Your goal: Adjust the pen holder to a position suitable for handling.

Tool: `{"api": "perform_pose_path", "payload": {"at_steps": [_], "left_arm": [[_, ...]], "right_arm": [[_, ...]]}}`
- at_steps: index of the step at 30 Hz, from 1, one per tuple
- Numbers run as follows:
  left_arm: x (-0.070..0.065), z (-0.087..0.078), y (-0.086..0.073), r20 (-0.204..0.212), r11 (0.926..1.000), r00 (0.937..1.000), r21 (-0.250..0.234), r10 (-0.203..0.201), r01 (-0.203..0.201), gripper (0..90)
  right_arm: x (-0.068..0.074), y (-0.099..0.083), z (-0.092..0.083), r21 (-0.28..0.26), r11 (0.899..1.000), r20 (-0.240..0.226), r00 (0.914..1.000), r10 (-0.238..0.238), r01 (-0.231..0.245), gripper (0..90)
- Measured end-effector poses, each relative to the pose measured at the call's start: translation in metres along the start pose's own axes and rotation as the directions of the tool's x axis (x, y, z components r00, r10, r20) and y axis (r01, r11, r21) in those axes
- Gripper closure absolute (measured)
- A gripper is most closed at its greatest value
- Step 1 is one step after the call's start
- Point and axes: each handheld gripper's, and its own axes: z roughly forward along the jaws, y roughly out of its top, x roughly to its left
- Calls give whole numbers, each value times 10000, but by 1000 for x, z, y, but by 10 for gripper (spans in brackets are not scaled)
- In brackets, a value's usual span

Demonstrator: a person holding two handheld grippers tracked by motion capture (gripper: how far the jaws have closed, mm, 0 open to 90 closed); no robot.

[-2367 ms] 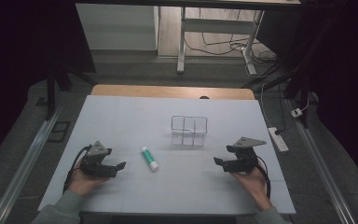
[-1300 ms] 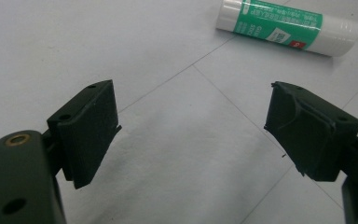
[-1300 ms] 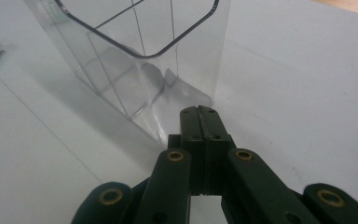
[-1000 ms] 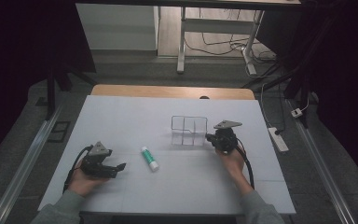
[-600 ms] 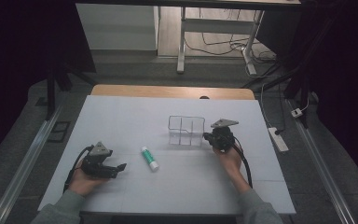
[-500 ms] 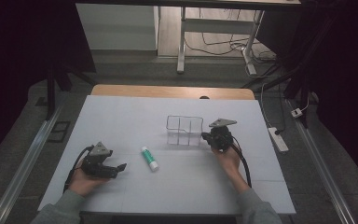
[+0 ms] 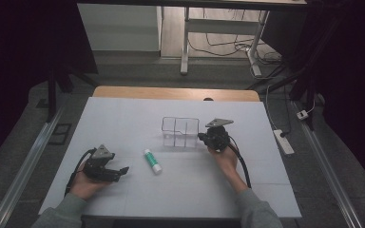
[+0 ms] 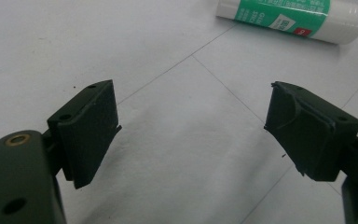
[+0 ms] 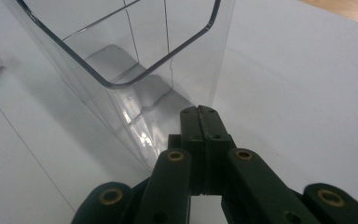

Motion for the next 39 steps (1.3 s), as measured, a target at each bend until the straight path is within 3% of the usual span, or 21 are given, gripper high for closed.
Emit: {"api": "perform_pose_path", "payload": {"at_steps": [10,16,23,27,33,36,39], "left_arm": [[1,0,0,4,10000,10000,23,14,-14,168],[1,0,-1,28,10000,10000,-22,47,-47,170],[2,-2,-3,-60,10000,10000,-31,18,-18,171],[2,-3,-4,-95,10000,9999,-29,-46,45,171],[2,-2,-4,-82,10000,10000,-30,-38,38,172],[3,-1,-3,-70,10000,10000,-45,-40,40,175],[4,0,-2,2,9999,10000,-122,-51,51,181]], "right_arm": [[10,8,10,34,9997,-171,9995,-248,248,894],[8,8,8,77,9995,-121,9994,-317,318,894],[-4,0,-15,-240,9995,-275,9994,189,-195,895],[-7,-10,-31,-230,9997,-241,9997,-46,40,894],[-12,-26,-56,-310,9995,-165,9998,101,-106,891],[-12,-37,-69,-406,9992,22,10000,28,-27,771],[-13,-46,-79,-475,9986,-12,9997,251,-251,633]]}}
